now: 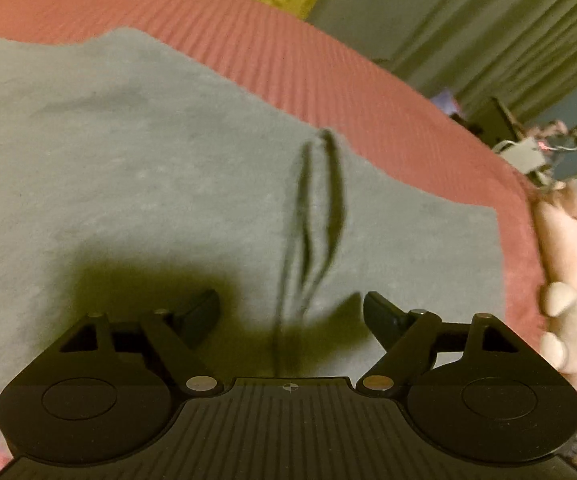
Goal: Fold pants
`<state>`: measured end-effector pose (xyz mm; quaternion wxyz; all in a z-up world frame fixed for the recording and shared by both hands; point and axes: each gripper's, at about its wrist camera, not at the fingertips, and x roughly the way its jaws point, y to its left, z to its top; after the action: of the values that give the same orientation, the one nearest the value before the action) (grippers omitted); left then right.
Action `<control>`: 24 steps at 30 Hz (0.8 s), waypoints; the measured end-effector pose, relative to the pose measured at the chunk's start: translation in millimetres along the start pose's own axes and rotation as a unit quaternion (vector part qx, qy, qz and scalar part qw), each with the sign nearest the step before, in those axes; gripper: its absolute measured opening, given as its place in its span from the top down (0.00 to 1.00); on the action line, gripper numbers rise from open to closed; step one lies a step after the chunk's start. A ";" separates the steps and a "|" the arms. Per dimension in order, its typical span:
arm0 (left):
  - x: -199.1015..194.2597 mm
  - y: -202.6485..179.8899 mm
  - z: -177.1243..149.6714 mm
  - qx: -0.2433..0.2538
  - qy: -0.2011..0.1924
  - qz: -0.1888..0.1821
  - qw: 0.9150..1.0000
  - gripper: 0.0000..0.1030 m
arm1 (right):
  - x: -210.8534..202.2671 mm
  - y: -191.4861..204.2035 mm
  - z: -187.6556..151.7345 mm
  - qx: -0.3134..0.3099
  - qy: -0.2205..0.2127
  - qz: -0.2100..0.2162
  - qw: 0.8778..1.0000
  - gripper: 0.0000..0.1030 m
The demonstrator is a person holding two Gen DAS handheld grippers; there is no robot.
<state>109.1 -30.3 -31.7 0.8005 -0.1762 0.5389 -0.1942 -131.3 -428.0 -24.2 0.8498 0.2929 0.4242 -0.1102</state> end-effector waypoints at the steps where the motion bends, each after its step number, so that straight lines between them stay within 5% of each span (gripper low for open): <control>1: 1.3 0.7 0.9 -0.005 0.006 -0.016 1.000 0.22 | 2.7 0.1 0.9 -0.003 0.001 -0.003 1.000 0.04; 5: 25.3 7.1 0.0 -0.026 0.063 -0.074 0.995 0.29 | 10.0 2.8 2.3 -0.005 0.004 -0.006 1.000 0.04; 11: 42.8 6.1 5.2 -0.057 0.077 -0.097 0.991 0.21 | 4.6 0.7 -2.9 0.009 -0.007 0.008 1.000 0.04; 13: 45.5 1.2 6.1 -0.053 0.072 -0.081 0.993 0.40 | 6.2 -0.5 -1.7 0.018 -0.009 0.016 1.000 0.04; 14: 46.9 -1.5 5.1 -0.047 0.075 -0.064 0.994 0.69 | 7.8 -0.5 -0.9 0.021 -0.009 0.015 1.000 0.04; 20: 33.5 -9.3 1.8 -0.048 0.061 -0.061 0.995 0.80 | 6.3 -0.4 -2.4 0.027 -0.013 0.015 0.999 0.04; 24: 10.3 -26.5 11.2 0.000 0.052 -0.055 0.997 0.81 | 5.8 -2.9 -1.9 0.039 -0.021 0.020 0.999 0.04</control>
<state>119.8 -57.5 -22.8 0.7596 -0.1947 0.5694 -0.2467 -130.3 -428.8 -30.8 0.8483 0.3318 0.3961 -0.1160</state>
